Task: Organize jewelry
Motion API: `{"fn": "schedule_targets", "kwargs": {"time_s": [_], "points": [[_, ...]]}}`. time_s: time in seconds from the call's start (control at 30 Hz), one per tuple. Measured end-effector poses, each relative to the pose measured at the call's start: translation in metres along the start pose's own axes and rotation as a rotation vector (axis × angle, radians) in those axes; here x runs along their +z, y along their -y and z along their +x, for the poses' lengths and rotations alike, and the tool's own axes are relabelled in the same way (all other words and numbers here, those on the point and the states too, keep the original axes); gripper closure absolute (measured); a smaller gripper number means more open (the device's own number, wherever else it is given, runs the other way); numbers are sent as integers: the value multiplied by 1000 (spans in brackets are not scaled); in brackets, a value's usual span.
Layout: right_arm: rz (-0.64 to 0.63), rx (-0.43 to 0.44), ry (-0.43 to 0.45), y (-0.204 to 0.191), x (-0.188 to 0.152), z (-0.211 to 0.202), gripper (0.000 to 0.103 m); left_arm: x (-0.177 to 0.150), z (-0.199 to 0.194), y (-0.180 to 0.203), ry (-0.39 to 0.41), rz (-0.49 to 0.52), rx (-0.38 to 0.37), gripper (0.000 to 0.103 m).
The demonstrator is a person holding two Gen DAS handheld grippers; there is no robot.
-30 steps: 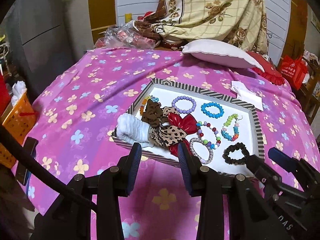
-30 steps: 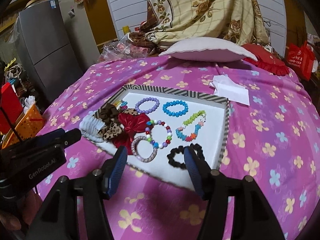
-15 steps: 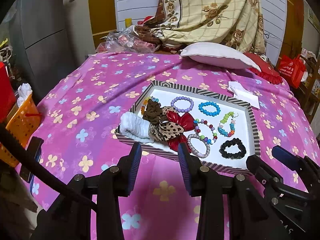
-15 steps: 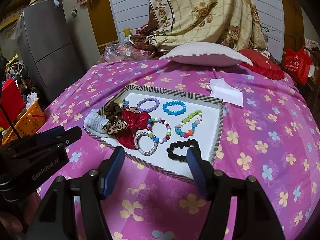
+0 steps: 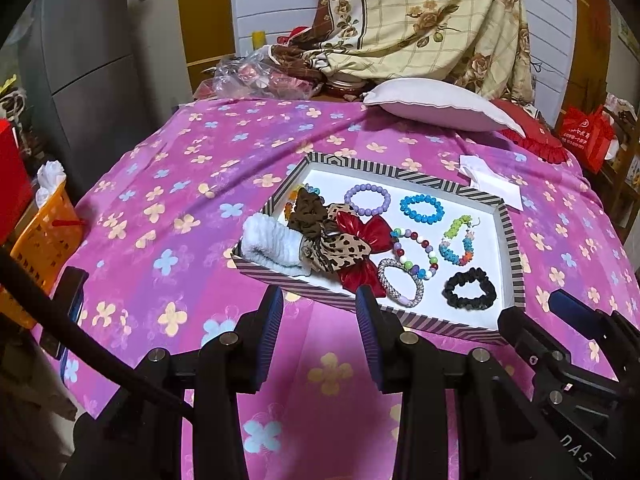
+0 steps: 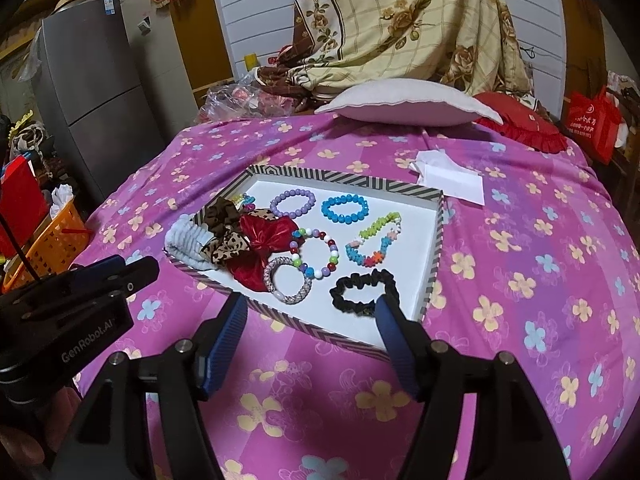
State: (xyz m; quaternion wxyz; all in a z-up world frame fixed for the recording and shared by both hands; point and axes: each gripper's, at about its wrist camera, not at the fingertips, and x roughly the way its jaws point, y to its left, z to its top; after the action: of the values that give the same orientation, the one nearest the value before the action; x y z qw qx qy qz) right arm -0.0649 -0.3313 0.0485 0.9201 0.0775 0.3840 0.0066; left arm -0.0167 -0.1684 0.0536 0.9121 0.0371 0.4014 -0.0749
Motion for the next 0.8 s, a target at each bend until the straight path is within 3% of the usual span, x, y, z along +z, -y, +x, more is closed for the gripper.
{"fn": "schedule_targets", "kwargs": {"time_s": [0.8], "points": [[-2,4,-14,-2,-1,6,32,-2,2,-2,0,-8,-2,60]]}}
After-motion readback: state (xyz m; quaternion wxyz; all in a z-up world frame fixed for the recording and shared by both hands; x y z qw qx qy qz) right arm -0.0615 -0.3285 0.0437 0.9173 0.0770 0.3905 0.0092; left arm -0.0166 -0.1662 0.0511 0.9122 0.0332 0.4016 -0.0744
